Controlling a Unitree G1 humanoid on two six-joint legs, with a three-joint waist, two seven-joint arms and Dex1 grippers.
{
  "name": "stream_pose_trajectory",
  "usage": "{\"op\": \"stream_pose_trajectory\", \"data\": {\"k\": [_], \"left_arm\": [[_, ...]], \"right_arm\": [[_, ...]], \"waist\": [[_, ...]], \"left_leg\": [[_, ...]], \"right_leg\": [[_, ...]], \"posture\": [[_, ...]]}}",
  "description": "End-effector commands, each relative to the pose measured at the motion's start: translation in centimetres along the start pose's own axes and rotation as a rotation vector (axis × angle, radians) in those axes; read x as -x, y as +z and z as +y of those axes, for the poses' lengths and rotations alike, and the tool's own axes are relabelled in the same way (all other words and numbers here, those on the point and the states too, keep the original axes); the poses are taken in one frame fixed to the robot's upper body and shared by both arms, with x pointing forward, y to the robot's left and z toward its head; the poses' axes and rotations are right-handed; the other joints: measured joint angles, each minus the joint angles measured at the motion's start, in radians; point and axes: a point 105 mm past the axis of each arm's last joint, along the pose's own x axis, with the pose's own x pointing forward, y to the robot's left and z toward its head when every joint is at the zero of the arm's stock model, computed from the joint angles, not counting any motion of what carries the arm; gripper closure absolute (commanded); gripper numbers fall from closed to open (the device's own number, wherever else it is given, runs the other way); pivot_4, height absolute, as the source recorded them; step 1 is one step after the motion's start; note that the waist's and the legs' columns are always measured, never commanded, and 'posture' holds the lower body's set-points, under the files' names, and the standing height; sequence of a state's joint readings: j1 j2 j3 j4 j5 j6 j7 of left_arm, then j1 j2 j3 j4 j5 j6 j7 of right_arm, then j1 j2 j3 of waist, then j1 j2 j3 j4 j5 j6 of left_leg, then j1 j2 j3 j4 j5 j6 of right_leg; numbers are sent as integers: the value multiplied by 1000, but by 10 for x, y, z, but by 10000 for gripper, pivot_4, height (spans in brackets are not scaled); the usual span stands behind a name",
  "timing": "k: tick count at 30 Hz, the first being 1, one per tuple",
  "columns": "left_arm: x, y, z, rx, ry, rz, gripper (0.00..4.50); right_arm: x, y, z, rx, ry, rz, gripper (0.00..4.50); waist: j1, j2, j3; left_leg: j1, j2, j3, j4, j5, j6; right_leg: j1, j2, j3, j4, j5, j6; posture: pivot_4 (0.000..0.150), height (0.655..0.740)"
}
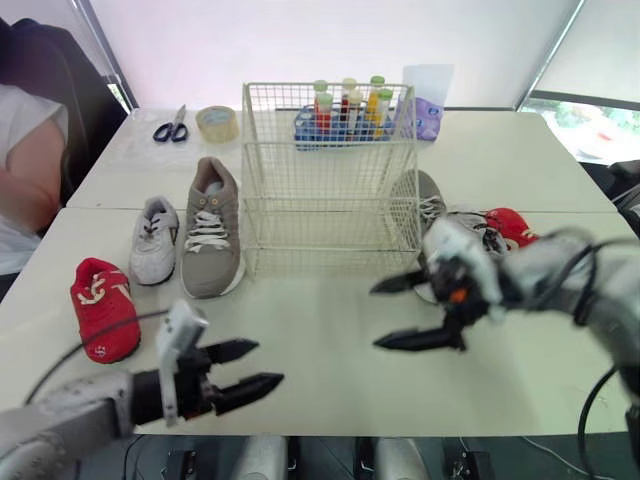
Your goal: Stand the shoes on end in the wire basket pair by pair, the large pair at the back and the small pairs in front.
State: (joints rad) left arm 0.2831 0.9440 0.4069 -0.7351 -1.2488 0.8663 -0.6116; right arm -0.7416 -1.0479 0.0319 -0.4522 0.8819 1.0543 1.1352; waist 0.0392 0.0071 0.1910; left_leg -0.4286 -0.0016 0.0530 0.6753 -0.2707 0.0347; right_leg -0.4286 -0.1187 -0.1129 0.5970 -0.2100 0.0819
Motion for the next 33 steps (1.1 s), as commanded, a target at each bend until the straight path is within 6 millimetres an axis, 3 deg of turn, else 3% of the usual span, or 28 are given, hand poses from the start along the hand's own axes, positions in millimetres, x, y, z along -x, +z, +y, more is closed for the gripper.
{"op": "stream_pose_trajectory", "data": {"k": [1, 3, 9, 13, 16, 23, 28, 33], "left_arm": [[10, 35, -6, -125, -48, -33, 426], [13, 58, -13, -203, -69, -58, 426], [14, 82, -24, -304, -55, -88, 426], [16, 79, -23, -307, -20, -66, 426], [14, 75, -24, -296, -16, -65, 0], [7, 75, -23, -292, -4, -89, 0], [3, 74, -19, -288, -1, -89, 0], [1, 73, -13, -284, -4, -87, 0]], "right_arm": [[14, 11, -21, 128, -51, 68, 0], [16, 10, -40, 235, -86, 164, 0], [5, -17, -67, 273, -3, 314, 0], [-12, -28, -86, 297, -14, 355, 0], [-21, -30, -89, 319, -3, 370, 9087], [-32, -34, -83, 379, 1, 436, 44532], [-37, -24, -80, 377, -48, 395, 44875], [-34, -13, -61, 346, -44, 351, 44875]], "waist": [[1, 0, 0], [-4, 0, 1], [-27, -1, 1], [-40, -1, 2], [-41, -1, 2], [-34, -1, 2], [-40, -1, 2], [-37, -1, 2]], "left_leg": [[0, 0, 0, -1, 0, -1], [-1, -1, 2, -1, -1, -1], [-4, -3, 6, 0, 4, -3], [-4, -2, 8, -1, 6, -5], [-3, -1, 7, -1, 7, -7], [-3, -1, 6, 0, 7, -8], [-3, -1, 7, 0, 8, -9], [-2, -1, 7, 1, 8, -10]], "right_leg": [[0, 0, 0, -1, 0, 0], [0, 0, 0, -1, 0, 1], [2, 0, 3, 0, 1, 6], [0, 1, 3, 2, 1, 7], [0, 2, 3, 3, 1, 7], [0, 2, 3, 4, 1, 6], [-1, 2, 3, 7, 2, 7], [-3, 2, 3, 14, 1, 7]], "posture": [[1500, 7400], [1500, 7400], [1500, 7400], [1500, 7400], [1500, 7400], [1500, 7400], [1500, 7400], [1500, 7400]]}}
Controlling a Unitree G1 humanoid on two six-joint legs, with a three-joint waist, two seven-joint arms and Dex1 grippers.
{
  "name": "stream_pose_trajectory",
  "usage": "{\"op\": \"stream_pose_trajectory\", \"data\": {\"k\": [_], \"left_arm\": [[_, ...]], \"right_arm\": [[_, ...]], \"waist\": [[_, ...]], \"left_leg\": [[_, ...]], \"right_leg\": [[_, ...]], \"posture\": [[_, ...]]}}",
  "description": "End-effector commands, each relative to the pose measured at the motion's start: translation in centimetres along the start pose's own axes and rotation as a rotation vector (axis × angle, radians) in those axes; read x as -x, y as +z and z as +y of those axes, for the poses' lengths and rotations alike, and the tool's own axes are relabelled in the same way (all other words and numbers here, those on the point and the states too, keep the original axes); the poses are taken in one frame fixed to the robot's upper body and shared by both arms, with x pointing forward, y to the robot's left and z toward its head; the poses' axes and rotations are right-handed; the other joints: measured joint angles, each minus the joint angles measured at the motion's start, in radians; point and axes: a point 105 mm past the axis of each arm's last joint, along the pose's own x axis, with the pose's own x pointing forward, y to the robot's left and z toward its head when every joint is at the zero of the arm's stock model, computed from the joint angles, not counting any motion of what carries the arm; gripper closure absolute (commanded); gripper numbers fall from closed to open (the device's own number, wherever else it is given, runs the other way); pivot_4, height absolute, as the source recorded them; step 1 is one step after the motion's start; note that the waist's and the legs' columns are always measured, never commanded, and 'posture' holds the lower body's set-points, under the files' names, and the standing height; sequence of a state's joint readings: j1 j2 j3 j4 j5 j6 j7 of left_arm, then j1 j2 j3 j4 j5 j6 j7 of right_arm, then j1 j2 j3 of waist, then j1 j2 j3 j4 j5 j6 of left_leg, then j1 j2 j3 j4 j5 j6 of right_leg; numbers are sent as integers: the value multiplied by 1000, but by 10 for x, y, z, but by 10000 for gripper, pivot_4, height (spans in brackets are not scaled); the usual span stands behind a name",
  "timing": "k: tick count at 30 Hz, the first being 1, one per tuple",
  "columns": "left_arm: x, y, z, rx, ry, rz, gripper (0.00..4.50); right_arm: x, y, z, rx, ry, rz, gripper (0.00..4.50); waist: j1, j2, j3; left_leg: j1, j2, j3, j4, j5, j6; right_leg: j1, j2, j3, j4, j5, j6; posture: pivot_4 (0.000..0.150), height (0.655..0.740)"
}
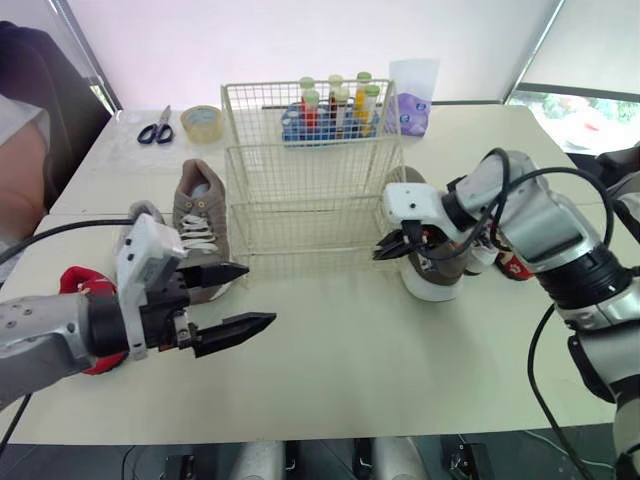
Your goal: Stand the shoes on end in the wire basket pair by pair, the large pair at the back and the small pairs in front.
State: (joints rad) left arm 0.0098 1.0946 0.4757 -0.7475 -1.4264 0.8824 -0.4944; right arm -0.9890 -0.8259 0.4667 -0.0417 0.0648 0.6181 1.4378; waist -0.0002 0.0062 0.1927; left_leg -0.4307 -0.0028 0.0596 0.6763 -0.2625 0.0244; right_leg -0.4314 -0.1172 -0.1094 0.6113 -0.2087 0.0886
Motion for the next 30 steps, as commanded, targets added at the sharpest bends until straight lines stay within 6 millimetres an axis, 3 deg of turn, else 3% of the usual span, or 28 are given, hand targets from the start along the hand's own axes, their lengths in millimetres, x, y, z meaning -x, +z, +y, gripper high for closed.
{"op": "stream_pose_trajectory", "data": {"k": [1, 5, 15, 19, 20, 23, 27, 28, 29, 30], "left_arm": [[-1, 4, 2, -25, -5, -21, 0], [-5, 4, 3, -25, -21, -32, 0], [-14, 7, 7, -58, -58, -31, 0], [-14, 6, 9, -55, -62, -28, 0], [-13, 6, 9, -53, -63, -30, 0], [-12, 6, 12, -45, -67, -35, 0], [-12, 10, 12, -23, -108, -65, 0], [-13, 11, 11, -20, -119, -72, 0], [-16, 13, 8, -18, -144, -82, 0], [-21, 19, 11, -18, -138, -119, 0]], "right_arm": [[14, 25, 12, 37, -18, -69, 44875], [12, 30, 29, -15, -20, -96, 44875], [0, 28, 32, -75, -71, -109, 44875], [6, 28, 28, -82, -121, -118, 30372], [18, 31, 25, -75, -143, -132, 25176], [48, 44, 16, -87, -205, -216, 25176], [129, 74, -13, -216, -439, -586, 25176], [140, 74, -18, -253, -483, -642, 25176], [157, 62, -29, -341, -606, -723, 22421], [164, 35, -28, -401, -698, -698, 19614]], "waist": [[4, 0, 0], [10, 0, 0], [11, 0, 0], [11, 0, 0], [11, 0, 0], [13, 0, 0], [13, 0, 0], [14, -1, -1], [15, -4, -2], [18, -7, -4]], "left_leg": [[0, 0, 0, 0, 0, 0], [0, 0, 0, 0, 0, 0], [0, 0, -1, 2, 0, 0], [0, 0, -1, 2, 0, 0], [0, 0, -1, 2, 0, 0], [0, 0, -1, 3, 0, 0], [0, 0, -1, 4, -1, 2], [1, 0, -2, 4, -2, 4], [1, 0, -2, 4, -2, 5], [2, 0, -3, 4, -2, 5]], "right_leg": [[0, 0, 0, 1, 0, 0], [0, 0, 0, 1, 0, 0], [0, 0, 0, 2, 0, 0], [0, 0, 0, 2, 0, 0], [0, 0, 0, 3, 0, 0], [0, 0, 0, 3, 0, 0], [1, 0, 0, 3, 0, 0], [1, 0, 0, 3, 0, 0], [2, 0, 0, 3, 0, 0], [3, 1, 0, 3, 0, 0]], "posture": [[1500, 7400], [1500, 7400], [1500, 7400], [1500, 7400], [1500, 7400], [1500, 7400], [1500, 7400], [1500, 7400], [1500, 7400], [1500, 7400]]}}
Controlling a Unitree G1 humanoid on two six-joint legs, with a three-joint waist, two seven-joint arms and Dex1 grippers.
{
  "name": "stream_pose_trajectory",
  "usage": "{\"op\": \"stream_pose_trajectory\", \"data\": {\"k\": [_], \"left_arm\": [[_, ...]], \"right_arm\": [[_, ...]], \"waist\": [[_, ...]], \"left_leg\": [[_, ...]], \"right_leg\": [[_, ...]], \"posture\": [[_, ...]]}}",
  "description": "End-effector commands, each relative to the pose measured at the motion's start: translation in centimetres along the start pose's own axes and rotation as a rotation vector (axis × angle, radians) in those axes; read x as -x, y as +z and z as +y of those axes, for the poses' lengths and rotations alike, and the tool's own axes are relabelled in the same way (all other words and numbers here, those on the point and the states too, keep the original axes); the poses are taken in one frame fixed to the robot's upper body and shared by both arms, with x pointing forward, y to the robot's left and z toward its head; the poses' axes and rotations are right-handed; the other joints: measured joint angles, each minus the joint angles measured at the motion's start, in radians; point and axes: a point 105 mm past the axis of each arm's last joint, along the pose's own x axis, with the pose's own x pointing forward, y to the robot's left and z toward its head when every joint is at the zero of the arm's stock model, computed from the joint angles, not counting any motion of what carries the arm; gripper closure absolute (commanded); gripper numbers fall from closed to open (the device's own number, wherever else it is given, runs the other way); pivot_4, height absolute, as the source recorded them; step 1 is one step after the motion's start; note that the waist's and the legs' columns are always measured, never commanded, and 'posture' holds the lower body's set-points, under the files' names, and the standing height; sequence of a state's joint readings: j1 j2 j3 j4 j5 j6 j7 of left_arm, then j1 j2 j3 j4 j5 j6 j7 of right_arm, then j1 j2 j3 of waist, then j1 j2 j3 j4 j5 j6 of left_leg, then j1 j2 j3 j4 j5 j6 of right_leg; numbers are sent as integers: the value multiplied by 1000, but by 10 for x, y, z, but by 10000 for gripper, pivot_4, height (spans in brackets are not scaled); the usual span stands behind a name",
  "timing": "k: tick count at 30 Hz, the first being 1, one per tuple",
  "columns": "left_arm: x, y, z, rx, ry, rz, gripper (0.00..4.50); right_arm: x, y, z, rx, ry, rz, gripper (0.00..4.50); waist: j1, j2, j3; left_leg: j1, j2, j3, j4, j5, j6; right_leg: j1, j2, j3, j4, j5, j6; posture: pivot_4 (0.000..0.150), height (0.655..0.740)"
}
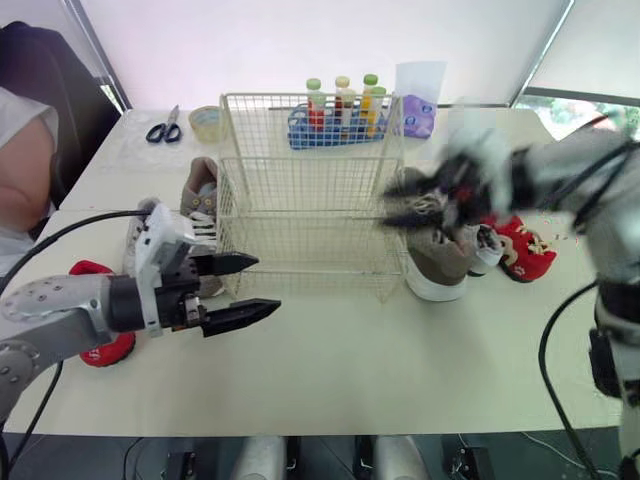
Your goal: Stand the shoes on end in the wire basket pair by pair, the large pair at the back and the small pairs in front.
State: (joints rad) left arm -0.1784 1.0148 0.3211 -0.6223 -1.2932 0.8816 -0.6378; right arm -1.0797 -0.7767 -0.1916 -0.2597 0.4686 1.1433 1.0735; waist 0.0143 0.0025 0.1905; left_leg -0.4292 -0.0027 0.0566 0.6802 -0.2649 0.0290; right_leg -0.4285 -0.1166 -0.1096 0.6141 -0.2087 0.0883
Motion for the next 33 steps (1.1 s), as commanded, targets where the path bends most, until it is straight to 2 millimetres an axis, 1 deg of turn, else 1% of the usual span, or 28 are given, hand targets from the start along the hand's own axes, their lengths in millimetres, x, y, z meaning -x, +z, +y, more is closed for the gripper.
{"op": "stream_pose_trajectory", "data": {"k": [1, 2, 3, 4, 5, 7, 8, 10, 11, 14, 16, 17, 22, 24, 26, 31, 33], "left_arm": [[-13, 17, -1, -9, -56, -98, 0], [-18, 21, -2, -8, -80, -121, 0], [-24, 24, -5, -12, -116, -135, 0], [-30, 25, -10, -13, -155, -143, 0], [-34, 25, -14, -13, -183, -147, 0], [-45, 20, -21, 8, -228, -152, 0], [-48, 17, -25, 20, -248, -148, 0], [-52, 9, -33, 34, -286, -122, 0], [-53, 6, -37, 39, -299, -112, 0], [-55, 0, -46, 57, -347, -94, 0], [-57, -4, -51, 58, -376, -76, 0], [-58, -6, -53, 54, -382, -67, 0], [-60, -9, -50, 47, -364, -61, 0], [-60, -11, -48, 42, -344, -53, 0], [-58, -13, -45, 35, -317, -46, 0], [-55, -15, -40, 25, -271, -34, 0], [-53, -15, -39, 24, -259, -34, 0]], "right_arm": [[51, -31, -36, -126, -315, -49, 16906], [64, -46, -37, -130, -375, -16, 11477], [75, -59, -36, -125, -429, 9, 6904], [84, -70, -35, -126, -482, 22, 731], [90, -77, -33, -123, -524, 24, 251], [100, -91, -27, -162, -650, -7, 251], [98, -99, -16, -178, -657, 11, 251], [88, -116, 11, -216, -642, 46, 251], [86, -122, 19, -236, -658, 44, 251], [82, -139, 32, -312, -747, 17, 251], [79, -152, 35, -362, -795, 9, 251], [77, -158, 36, -385, -811, 6, 251], [55, -178, 35, -450, -802, -16, 251], [48, -191, 35, -430, -783, 34, 251], [44, -209, 32, -437, -796, 86, 251], [38, -240, 23, -445, -845, 134, 251], [30, -241, 26, -437, -807, 131, 5406]], "waist": [[14, -7, -4], [29, -12, -7], [34, -12, -7], [33, -9, -5], [30, -6, -4], [21, -4, -4], [16, -3, -4], [5, -4, -4], [-1, -4, -5], [-4, -3, -4], [-2, -2, -5], [-2, -3, -5], [-3, -2, -5], [-3, -2, -5], [-3, -2, -5], [-3, -2, -5], [-3, -2, -5]], "left_leg": [[1, 0, -1, 0, 0, 0], [1, -1, -3, 0, 0, 0], [2, -1, -3, 1, -1, 1], [1, -2, -3, 2, -1, 2], [1, -3, -1, 3, -1, 3], [2, -4, 4, 3, -1, 4], [3, -3, 6, 3, 0, 1], [5, -1, 8, 0, 1, 1], [5, 1, 8, 0, 1, 0], [6, 3, 6, 0, 0, 2], [6, 3, 6, 0, 0, 2], [6, 3, 7, 1, 0, 2], [6, 2, 7, 2, -1, 3], [6, 2, 7, 1, -1, 3], [5, 2, 7, 1, -1, 3], [5, 2, 7, 1, -1, 3], [5, 2, 7, 1, -1, 3]], "right_leg": [[2, 0, -1, 0, 0, 0], [4, 0, -1, -1, 0, 0], [6, 0, -2, -2, 0, 0], [6, -1, -1, -2, 0, 0], [5, -2, 1, -2, 0, 0], [3, -3, 7, -1, 0, 1], [3, -2, 10, 0, 2, 5], [2, 1, 12, 1, 2, 5], [2, 3, 12, 1, 2, 5], [2, 6, 13, 2, 2, 4], [1, 6, 13, 2, 1, 3], [1, 6, 14, 1, 0, -1], [1, 6, 14, 1, 0, -2], [1, 6, 14, 1, -1, -2], [1, 6, 14, 1, -1, -2], [1, 6, 15, 1, -1, -2], [1, 6, 15, 1, -1, -2]], "posture": [[1500, 7400], [1500, 7400], [1500, 7400], [1500, 7400], [1500, 7400], [1500, 7400], [1500, 7400], [1500, 7400], [1500, 7400], [1500, 7400], [1500, 7400], [1500, 7400], [1500, 7400], [1500, 7400], [1500, 7400], [1500, 7400], [1500, 7400]]}}
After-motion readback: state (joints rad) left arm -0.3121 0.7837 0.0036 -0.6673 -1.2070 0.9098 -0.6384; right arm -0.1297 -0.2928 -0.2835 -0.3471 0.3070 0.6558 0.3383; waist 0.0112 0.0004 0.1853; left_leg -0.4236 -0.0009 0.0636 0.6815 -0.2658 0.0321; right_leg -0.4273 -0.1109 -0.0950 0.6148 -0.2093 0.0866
